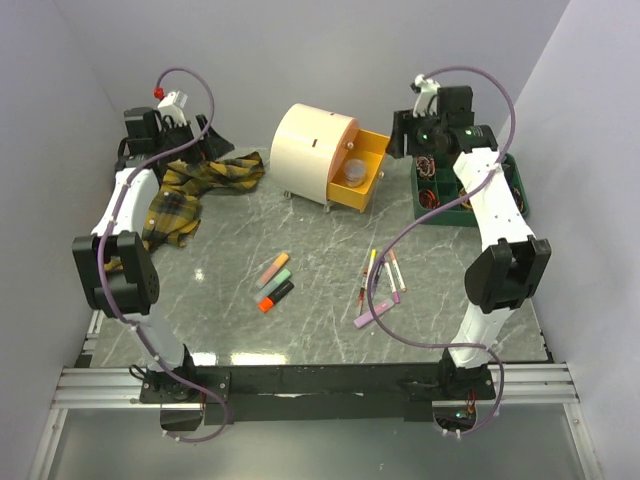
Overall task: Sort the stationery into containers
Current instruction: Close the drawer in the storage box.
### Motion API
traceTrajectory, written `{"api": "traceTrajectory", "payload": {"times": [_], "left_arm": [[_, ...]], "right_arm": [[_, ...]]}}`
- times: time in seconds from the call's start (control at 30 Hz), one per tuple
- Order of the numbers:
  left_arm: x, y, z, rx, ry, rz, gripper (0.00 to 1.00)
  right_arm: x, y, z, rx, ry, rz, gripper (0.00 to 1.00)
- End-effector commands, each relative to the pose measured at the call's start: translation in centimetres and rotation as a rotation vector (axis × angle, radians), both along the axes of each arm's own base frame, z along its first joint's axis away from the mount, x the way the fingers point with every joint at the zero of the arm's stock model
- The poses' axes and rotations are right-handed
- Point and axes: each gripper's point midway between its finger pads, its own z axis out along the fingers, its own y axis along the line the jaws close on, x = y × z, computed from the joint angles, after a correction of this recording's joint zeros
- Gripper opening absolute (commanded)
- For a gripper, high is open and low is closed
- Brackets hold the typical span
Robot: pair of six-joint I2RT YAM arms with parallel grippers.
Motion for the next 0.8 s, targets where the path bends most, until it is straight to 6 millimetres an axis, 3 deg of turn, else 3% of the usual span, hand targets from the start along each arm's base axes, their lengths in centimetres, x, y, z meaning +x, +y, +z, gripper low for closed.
{"api": "traceTrajectory", "payload": {"times": [0.0, 0.03, 0.07, 0.1, 0.13, 0.17, 0.33, 0.4, 0.43, 0.47, 0.77], "left_arm": [[2.3, -1.4, 2.9, -0.071, -0.047, -0.011, 0.99], [2.6, -1.4, 2.8, -0.065, -0.05, -0.009, 0.99], [3.1, -1.7, 2.5, -0.064, -0.046, -0.013, 0.99], [3.3, -1.9, 2.8, -0.083, -0.057, -0.027, 0.99], [3.5, -2.1, 2.8, -0.093, -0.058, -0.032, 0.99], [3.8, -2.2, 2.9, -0.101, -0.066, -0.041, 1.0], [4.5, -3.8, 3.5, -0.167, -0.079, -0.145, 0.99], [5.5, -4.6, 3.2, -0.115, -0.113, -0.176, 0.99], [5.5, -5.0, 2.0, -0.108, -0.082, -0.199, 0.98], [5.8, -5.2, 2.7, -0.076, -0.118, -0.213, 0.97], [8.5, -4.1, 1.2, 0.169, -0.203, -0.173, 0.91]], "right_arm": [[-1.4, -0.1, -1.4, 0.242, 0.137, -0.026, 0.6], [-2.0, -0.2, -1.8, 0.343, 0.197, 0.007, 0.49], [-1.8, 0.2, -2.1, 0.416, 0.224, 0.04, 0.25], [-1.6, -0.4, -1.9, 0.493, 0.243, 0.045, 0.15], [-2.5, -0.3, -2.2, 0.66, 0.357, 0.055, 0.11], [-1.9, -0.3, -1.8, 0.725, 0.343, 0.081, 0.07], [-1.5, 0.0, -2.9, 0.811, 0.406, 0.087, 0.02], [-1.0, 0.0, -3.7, 0.79, 0.406, 0.066, 0.01], [-0.6, 0.0, -3.6, 0.785, 0.397, 0.069, 0.0], [-0.3, -0.1, -4.6, 0.784, 0.423, 0.048, 0.0], [2.9, -1.5, -7.5, 0.737, 0.446, -0.056, 0.0]]}}
